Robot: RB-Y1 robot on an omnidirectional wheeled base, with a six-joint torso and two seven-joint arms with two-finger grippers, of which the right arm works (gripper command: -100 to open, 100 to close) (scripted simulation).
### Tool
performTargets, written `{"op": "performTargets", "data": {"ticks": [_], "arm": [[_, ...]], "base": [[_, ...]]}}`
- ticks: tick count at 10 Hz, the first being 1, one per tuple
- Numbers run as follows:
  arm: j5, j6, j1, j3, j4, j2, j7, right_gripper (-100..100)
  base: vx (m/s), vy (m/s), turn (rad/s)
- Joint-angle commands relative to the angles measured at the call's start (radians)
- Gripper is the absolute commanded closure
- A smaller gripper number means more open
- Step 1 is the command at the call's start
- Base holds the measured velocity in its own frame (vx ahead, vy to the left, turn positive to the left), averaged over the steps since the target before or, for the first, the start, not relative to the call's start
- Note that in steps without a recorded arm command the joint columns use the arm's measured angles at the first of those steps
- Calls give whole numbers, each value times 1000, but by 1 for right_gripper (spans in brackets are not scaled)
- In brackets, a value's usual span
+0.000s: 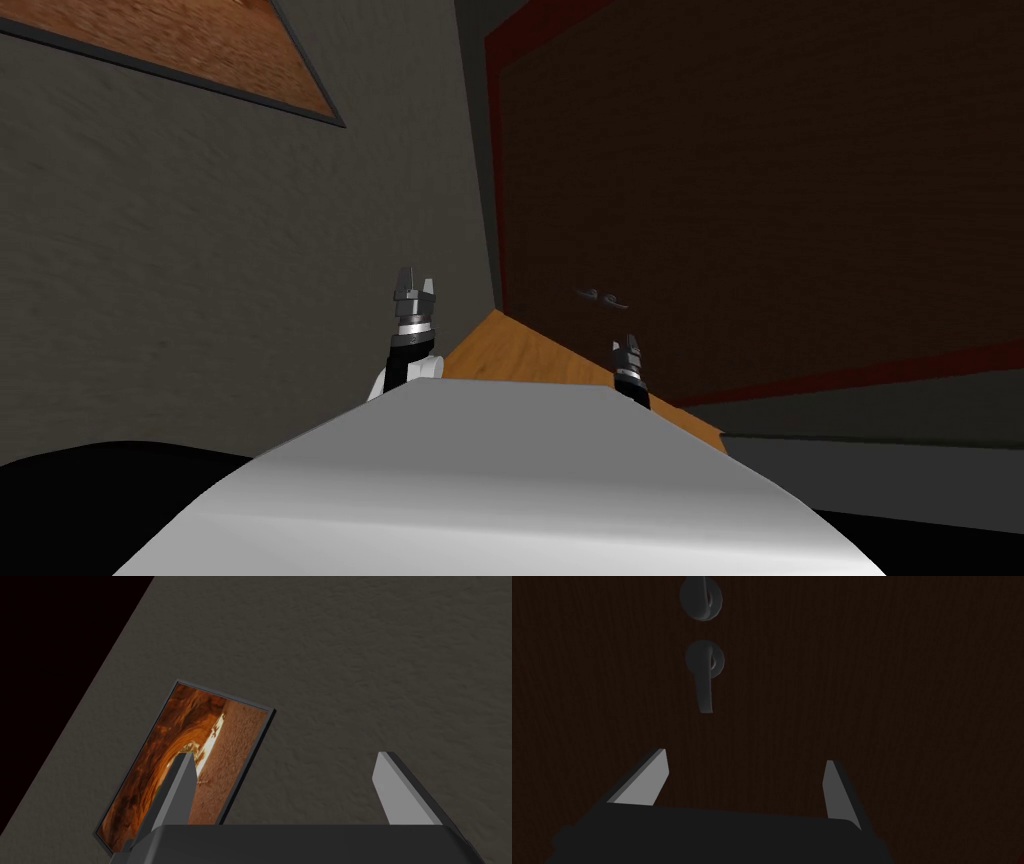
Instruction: Pull the door open
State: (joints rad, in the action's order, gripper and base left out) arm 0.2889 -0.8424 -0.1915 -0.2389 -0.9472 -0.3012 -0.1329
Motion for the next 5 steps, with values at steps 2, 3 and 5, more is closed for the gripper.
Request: {"op": "performTargets", "data": {"ticks": [2, 3, 5], "arm": [[9, -19, 10, -8, 57, -8, -7, -100], [15, -25, 16, -13, 84, -13, -10, -100], [26, -37, 26, -23, 139, -24, -17, -100]], "base": [[61, -22, 44], [73, -32, 88], [93, -44, 94]]}}
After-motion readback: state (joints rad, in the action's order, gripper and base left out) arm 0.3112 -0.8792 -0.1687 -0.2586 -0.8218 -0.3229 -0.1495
